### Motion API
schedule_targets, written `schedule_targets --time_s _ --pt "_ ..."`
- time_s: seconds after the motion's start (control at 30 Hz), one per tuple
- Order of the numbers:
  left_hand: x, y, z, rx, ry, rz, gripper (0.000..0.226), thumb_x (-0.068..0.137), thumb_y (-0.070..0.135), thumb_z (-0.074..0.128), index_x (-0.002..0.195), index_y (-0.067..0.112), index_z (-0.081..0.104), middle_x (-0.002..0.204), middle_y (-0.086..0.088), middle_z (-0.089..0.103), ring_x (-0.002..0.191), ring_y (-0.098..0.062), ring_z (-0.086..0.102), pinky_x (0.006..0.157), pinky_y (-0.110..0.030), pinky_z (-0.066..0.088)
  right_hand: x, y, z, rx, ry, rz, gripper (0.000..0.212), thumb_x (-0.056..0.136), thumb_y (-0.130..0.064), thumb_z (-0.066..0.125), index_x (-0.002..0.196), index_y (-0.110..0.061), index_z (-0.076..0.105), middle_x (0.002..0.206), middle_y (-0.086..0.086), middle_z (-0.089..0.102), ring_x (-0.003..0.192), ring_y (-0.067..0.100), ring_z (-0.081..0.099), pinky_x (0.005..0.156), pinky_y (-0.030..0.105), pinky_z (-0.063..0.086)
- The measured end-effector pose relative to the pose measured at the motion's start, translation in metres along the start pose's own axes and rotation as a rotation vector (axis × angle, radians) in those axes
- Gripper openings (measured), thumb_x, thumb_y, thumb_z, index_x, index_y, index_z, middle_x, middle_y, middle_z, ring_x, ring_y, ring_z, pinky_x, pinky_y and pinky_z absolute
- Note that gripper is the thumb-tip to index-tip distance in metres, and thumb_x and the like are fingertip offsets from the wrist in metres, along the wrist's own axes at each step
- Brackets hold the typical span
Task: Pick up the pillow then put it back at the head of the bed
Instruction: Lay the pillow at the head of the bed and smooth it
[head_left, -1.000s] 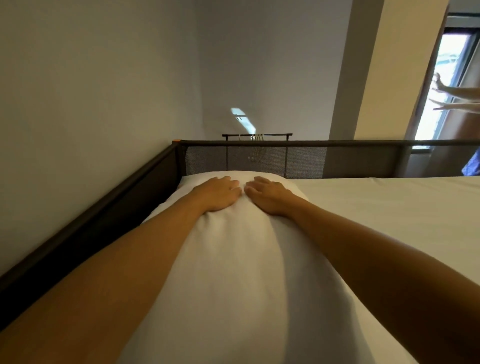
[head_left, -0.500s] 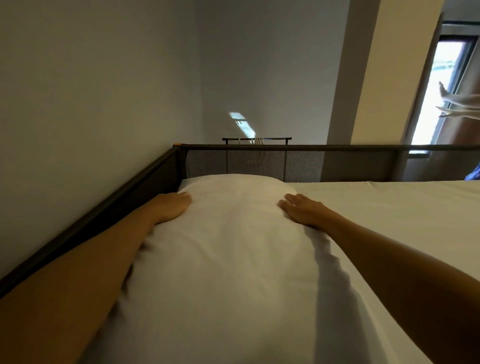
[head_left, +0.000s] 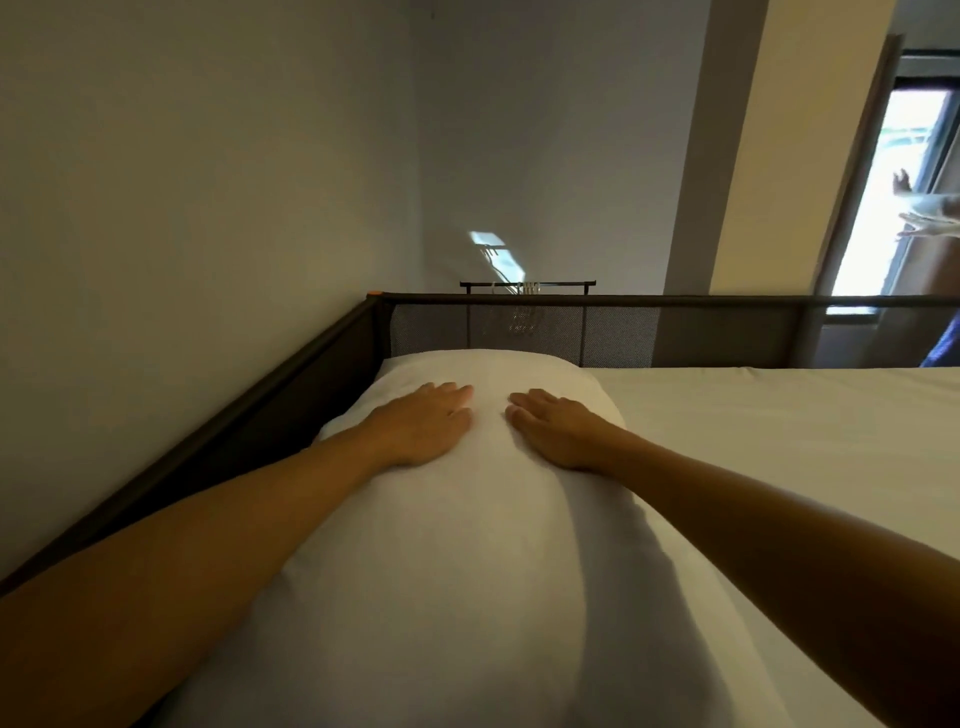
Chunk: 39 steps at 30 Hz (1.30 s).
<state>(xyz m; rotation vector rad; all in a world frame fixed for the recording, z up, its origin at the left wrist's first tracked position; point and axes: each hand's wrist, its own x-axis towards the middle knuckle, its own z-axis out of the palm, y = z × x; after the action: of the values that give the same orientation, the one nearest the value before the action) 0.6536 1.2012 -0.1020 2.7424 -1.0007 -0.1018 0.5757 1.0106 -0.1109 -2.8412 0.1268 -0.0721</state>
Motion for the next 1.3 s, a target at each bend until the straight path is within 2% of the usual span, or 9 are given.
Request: schedule_targets --time_s 0.27,0.47,0.63,0.77,0.87,1.0,1.07,1.13,1.3 --pt "-0.032 -0.036 -0.010 -0.149 -0.010 -0.208 0.055 0.103 0.040 0.021 0.156 0.026 0.013 0.165 -0.006 0.013 0.150 -0.029 0.018 0.118 -0.037 0.015 -0.050 0.051 -0.019 0.012 -0.098 0.174 0.057 0.101 -0.043 0.022 0.144 -0.008 0.035 0.151 0.015 0.037 0.136 0.033 0.035 0.109 0.039 0.027" --pt "-0.044 -0.002 -0.013 -0.008 0.047 -0.019 0.057 0.104 0.038 0.023 0.156 0.021 0.009 0.165 -0.001 0.006 0.152 -0.020 0.006 0.120 -0.033 0.004 -0.062 0.037 -0.014 -0.025 0.085 0.072 0.091 0.076 -0.080 0.008 0.151 -0.031 0.019 0.163 0.000 0.012 0.148 0.030 0.015 0.117 0.052 0.015" --pt "-0.064 0.036 0.010 0.091 -0.004 0.096 0.059 0.101 0.049 0.018 0.156 0.030 0.005 0.166 0.006 0.003 0.152 -0.018 0.002 0.122 -0.045 0.006 -0.076 -0.002 0.006 -0.007 0.072 -0.078 0.077 0.085 -0.071 0.011 0.152 -0.033 0.015 0.163 -0.003 0.008 0.150 0.025 0.004 0.119 0.047 0.007" --pt "-0.071 0.022 0.011 0.065 0.012 0.095 0.057 0.102 0.046 0.019 0.155 0.031 0.007 0.165 0.006 0.005 0.152 -0.017 0.001 0.122 -0.038 0.004 -0.088 -0.001 0.014 -0.027 0.035 -0.089 0.073 0.088 -0.069 0.013 0.152 -0.035 0.012 0.163 -0.006 0.008 0.150 0.022 0.004 0.119 0.044 0.007" --pt "-0.079 -0.008 0.010 0.040 -0.014 0.005 0.054 0.104 0.037 0.019 0.155 0.027 0.007 0.164 0.006 0.003 0.152 -0.018 0.000 0.116 -0.028 -0.002 -0.096 0.023 0.009 -0.045 -0.051 0.002 0.082 0.081 -0.075 0.008 0.152 -0.034 0.012 0.163 -0.005 0.011 0.149 0.021 0.010 0.119 0.043 0.009" --pt "-0.084 -0.044 -0.003 -0.049 -0.008 -0.215 0.056 0.102 0.041 0.018 0.156 0.028 0.009 0.166 -0.002 0.005 0.152 -0.030 0.004 0.121 -0.043 0.007 -0.101 0.046 -0.009 -0.005 -0.056 0.173 0.084 0.083 -0.074 0.011 0.140 -0.019 0.040 0.150 0.009 0.041 0.133 0.028 0.041 0.109 0.042 0.031" --pt "-0.084 -0.044 -0.009 -0.031 0.027 -0.237 0.060 0.100 0.045 0.018 0.156 0.027 0.008 0.166 -0.002 0.005 0.151 -0.034 0.004 0.121 -0.048 0.011 -0.105 0.048 -0.014 -0.007 0.012 0.205 0.096 0.074 -0.082 0.006 0.137 -0.020 0.043 0.147 0.010 0.044 0.126 0.029 0.047 0.103 0.043 0.037" --pt "-0.086 -0.026 -0.011 -0.042 0.083 -0.141 0.065 0.098 0.050 0.021 0.156 0.025 0.011 0.166 -0.002 0.007 0.151 -0.032 0.006 0.120 -0.047 0.013 -0.112 0.040 -0.014 -0.033 0.048 0.178 0.111 0.062 -0.090 0.000 0.148 -0.024 0.028 0.158 0.007 0.027 0.138 0.033 0.036 0.109 0.049 0.031" --pt "-0.112 0.037 0.014 0.095 0.029 0.130 0.060 0.099 0.053 0.019 0.155 0.036 0.002 0.165 0.012 -0.003 0.152 -0.011 -0.005 0.122 -0.038 0.002 -0.129 -0.001 -0.003 -0.027 0.010 -0.016 0.100 0.068 -0.086 0.010 0.152 -0.033 0.005 0.163 -0.003 -0.002 0.150 0.026 0.001 0.118 0.052 0.011"
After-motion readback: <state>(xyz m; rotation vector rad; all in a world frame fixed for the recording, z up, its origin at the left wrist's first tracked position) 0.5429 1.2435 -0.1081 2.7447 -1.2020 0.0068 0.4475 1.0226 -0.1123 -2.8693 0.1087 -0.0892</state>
